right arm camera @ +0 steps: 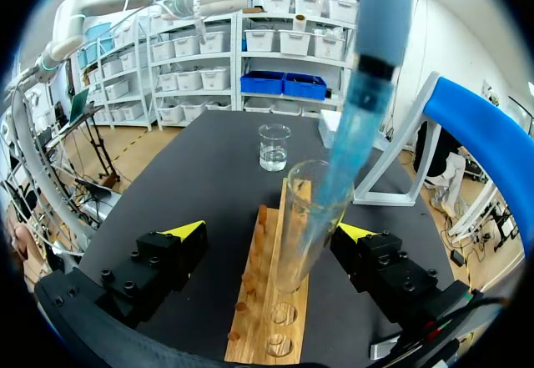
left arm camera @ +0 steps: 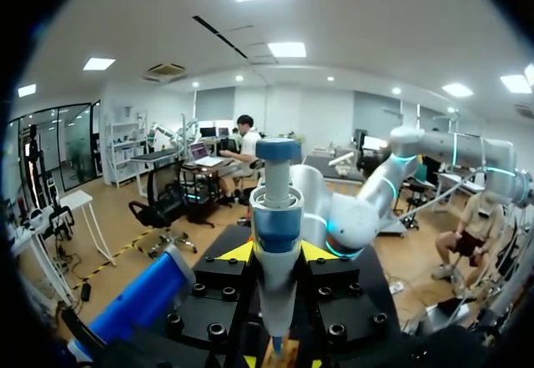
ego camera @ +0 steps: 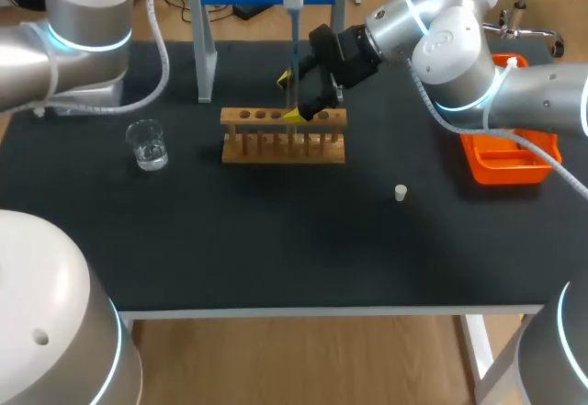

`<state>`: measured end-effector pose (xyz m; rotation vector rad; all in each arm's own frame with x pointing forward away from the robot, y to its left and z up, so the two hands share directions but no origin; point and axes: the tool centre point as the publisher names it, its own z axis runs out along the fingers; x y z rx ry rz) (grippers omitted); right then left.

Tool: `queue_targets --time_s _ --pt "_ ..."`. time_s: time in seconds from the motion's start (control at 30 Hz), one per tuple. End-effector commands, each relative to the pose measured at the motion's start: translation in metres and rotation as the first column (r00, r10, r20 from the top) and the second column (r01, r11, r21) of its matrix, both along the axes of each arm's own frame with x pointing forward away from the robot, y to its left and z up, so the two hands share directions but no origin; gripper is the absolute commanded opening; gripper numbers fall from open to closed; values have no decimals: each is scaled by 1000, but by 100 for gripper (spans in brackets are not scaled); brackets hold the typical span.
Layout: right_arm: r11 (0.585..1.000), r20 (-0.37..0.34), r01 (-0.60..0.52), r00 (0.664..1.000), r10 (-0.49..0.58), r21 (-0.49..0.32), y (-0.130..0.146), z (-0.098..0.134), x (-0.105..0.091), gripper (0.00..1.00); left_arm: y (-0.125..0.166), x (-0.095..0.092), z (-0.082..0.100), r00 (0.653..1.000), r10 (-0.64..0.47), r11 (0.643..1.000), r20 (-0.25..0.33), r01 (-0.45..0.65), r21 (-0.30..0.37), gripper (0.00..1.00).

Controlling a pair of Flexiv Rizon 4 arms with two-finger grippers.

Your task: Invert the test tube, pick up the pipette, mount the tip to pipette, aspirate from beaker and dispense into the tube, eject the tip, return the pipette, and cap with the stopper.

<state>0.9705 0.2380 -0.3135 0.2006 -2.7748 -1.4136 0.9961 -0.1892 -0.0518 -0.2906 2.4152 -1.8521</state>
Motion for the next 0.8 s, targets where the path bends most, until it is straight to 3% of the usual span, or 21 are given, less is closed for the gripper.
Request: queue_targets --time_s 0.03,0.8 --pt "1000 -2 -2 1000 2 -3 -1 1 0 100 1 -3 -5 1000 13 1000 0 -13 -1 0" --pt "1000 -2 -2 1000 2 -3 -1 1 0 100 3 -3 -18 999 34 999 3 -34 10 0"
